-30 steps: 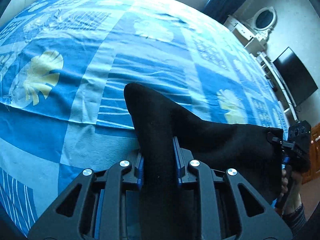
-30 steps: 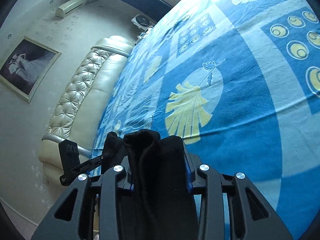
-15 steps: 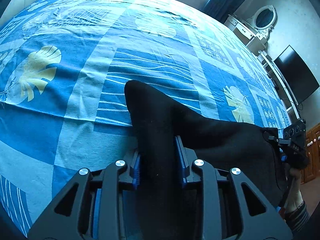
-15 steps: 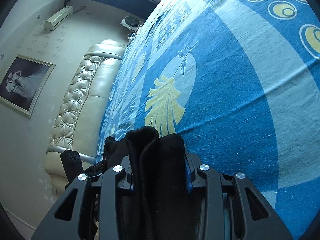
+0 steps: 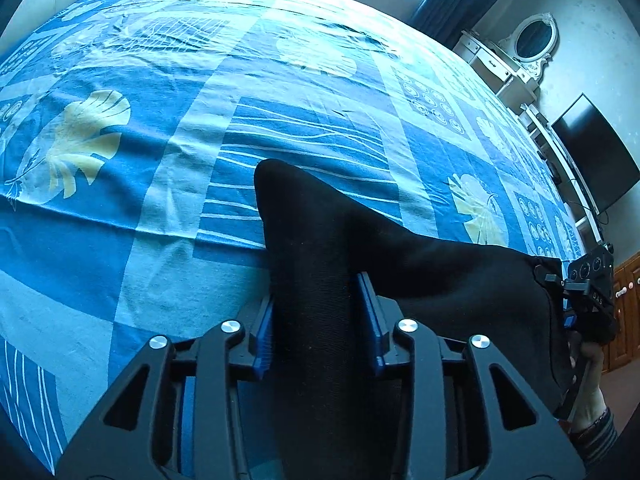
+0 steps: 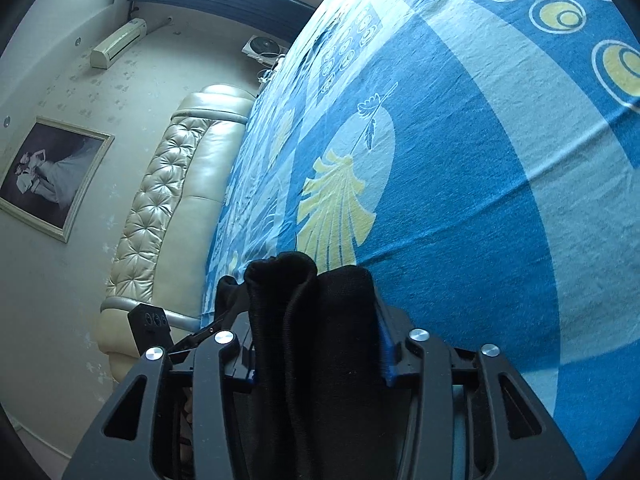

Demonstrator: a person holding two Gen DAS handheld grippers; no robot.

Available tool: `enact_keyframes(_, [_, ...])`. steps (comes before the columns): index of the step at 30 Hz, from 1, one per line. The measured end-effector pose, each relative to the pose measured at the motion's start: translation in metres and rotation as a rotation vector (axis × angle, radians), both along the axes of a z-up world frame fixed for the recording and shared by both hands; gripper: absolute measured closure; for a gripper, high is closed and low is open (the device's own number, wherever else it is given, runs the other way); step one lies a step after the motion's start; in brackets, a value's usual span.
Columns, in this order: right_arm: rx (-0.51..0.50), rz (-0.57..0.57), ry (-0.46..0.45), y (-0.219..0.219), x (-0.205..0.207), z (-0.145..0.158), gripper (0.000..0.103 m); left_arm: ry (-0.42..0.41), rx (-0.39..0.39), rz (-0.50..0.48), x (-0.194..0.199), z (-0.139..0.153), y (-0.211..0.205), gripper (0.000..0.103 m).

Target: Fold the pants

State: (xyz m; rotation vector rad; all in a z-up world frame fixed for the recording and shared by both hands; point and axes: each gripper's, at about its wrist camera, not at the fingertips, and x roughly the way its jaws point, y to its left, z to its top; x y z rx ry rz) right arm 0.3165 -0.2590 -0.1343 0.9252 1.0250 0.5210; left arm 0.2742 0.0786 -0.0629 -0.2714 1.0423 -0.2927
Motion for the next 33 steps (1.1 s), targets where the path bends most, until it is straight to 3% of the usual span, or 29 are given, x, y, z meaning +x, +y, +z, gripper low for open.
enact_keyframes(5, [-0.001, -0.054, 0.01, -0.009, -0.031, 0.012, 0.038, 0.023, -0.079, 0.021, -0.028, 0.009, 0.019, 0.046])
enact_keyframes(9, [-0.066, -0.052, 0.009, -0.009, -0.066, 0.02, 0.033, 0.007, -0.099, 0.049, -0.071, 0.015, 0.034, 0.036])
enact_keyframes(16, [-0.08, 0.003, 0.022, 0.004, -0.113, 0.023, 0.029, 0.053, -0.19, 0.079, -0.134, 0.002, 0.046, 0.031])
enact_keyframes(23, [-0.097, -0.046, 0.026, 0.01, -0.116, 0.023, 0.025, 0.095, -0.298, 0.092, -0.141, -0.011, 0.037, 0.031])
enact_keyframes(25, [-0.127, -0.041, 0.03, 0.013, -0.114, 0.024, 0.028, 0.097, -0.303, 0.091, -0.14, -0.014, 0.031, 0.032])
enact_keyframes(29, [-0.166, -0.031, 0.043, 0.013, -0.115, 0.022, 0.053, 0.101, -0.29, 0.092, -0.139, -0.015, 0.024, 0.053])
enact_keyframes(33, [-0.15, -0.017, 0.026, 0.009, -0.12, 0.033, 0.064, 0.056, -0.237, 0.073, -0.146, 0.001, 0.02, 0.069])
